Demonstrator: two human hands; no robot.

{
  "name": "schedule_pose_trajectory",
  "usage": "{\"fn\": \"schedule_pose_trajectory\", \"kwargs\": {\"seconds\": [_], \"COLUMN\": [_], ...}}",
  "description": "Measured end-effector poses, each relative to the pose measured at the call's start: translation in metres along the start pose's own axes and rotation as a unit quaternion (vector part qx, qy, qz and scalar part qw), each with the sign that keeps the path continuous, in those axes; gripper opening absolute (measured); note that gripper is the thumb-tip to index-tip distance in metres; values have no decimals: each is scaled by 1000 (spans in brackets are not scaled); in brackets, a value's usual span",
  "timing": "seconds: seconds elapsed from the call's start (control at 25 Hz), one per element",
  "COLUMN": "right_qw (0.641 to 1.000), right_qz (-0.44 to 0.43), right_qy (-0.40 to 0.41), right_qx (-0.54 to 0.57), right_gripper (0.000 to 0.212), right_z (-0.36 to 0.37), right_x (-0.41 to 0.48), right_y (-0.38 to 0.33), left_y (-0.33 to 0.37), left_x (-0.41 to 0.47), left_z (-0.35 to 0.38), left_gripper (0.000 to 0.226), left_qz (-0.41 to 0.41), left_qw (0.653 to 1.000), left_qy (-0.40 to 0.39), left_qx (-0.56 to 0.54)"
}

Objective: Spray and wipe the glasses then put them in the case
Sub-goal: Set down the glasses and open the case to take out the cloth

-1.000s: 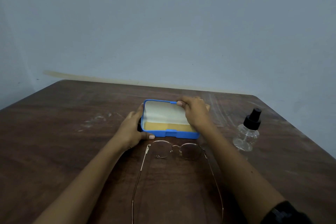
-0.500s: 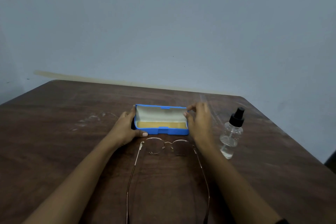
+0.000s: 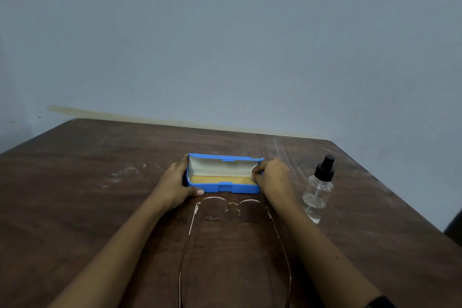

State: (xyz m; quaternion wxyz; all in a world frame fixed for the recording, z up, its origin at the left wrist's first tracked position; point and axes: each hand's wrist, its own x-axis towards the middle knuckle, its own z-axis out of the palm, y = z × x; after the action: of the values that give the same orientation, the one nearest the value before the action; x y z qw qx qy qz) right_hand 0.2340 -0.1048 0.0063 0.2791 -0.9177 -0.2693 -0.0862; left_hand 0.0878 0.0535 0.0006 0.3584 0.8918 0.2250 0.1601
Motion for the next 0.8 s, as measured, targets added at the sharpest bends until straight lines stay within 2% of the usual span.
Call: {"fn": "schedule_pose_trajectory", "kwargs": {"seconds": [0.28, 0.64, 0.8], "right_qw": [995, 1000, 999], "right_qz": [-7, -12, -2], "right_qy": [-8, 16, 21], "right_qx": [-97, -22, 49], "right_gripper": [12, 22, 10], "right_z": [5, -1, -14], "right_x": [7, -2, -20], "right_y": [-2, -1, -2], "left_y": [1, 4, 5], "left_x": [0, -2, -4], "left_z": [1, -1, -1], "left_gripper": [94, 91, 88], "left_qz": [-1, 4, 9], "left_qw": [1000, 1000, 1000], "left_qy": [1, 1, 3], "left_qx": [-1, -20, -20]}}
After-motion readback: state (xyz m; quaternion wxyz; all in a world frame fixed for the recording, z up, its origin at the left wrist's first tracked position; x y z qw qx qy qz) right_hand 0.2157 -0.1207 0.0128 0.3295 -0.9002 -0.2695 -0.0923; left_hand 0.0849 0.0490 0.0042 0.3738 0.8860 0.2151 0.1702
